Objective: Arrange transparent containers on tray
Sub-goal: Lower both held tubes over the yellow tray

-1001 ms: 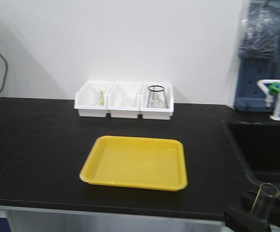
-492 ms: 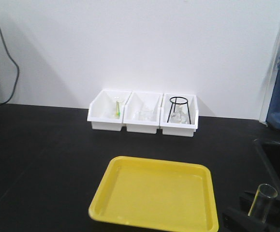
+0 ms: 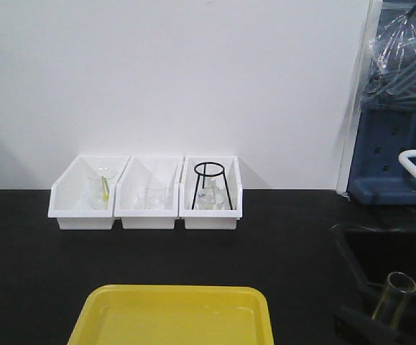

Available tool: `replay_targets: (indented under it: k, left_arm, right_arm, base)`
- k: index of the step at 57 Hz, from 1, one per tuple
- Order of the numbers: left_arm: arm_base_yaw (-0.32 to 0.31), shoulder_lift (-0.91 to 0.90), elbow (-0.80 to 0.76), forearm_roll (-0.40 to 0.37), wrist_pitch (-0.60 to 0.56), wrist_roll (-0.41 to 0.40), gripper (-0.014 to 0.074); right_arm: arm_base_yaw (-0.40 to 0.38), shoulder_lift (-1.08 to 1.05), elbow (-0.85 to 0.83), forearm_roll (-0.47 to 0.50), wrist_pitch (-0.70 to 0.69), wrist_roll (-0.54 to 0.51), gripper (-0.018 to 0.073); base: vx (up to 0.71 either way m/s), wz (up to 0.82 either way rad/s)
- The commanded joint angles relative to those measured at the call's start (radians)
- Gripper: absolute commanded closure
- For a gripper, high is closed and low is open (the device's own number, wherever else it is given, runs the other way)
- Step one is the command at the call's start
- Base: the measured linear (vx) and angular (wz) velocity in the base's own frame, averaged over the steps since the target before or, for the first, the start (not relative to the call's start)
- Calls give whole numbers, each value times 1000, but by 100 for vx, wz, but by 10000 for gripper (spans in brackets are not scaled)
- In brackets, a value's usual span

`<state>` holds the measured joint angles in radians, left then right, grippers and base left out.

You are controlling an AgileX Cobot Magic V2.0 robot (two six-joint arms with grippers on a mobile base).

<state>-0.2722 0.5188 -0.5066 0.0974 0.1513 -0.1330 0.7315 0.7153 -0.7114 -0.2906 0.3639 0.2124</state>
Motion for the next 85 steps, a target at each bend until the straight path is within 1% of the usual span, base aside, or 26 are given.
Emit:
replay_targets:
  k: [1,31,74,82,85]
  left_arm:
    - [-5,3,-34,-2,-83,-2,527]
    - [-5,3,-34,-2,-83,-2,527]
    - [-5,3,-34,-3,-87,-3,527]
    - [-5,19,-34,-2,-73,-2,524]
    - [-6,41,-35,-3,-52,-2,522]
  right_arm:
    - [-3,-7,-28,-17,-84,-5,571]
    - [-3,-7,-28,-17,-84,-5,571]
    - [-3,-7,-28,-17,-84,-5,571]
    - [-3,-7,-28,-17,-94,-1,571]
    - [-3,2,-28,-17,-90,19,571]
  base:
    - [24,-14]
    - [17,1]
    - [2,0]
    - [0,0]
    - [0,0]
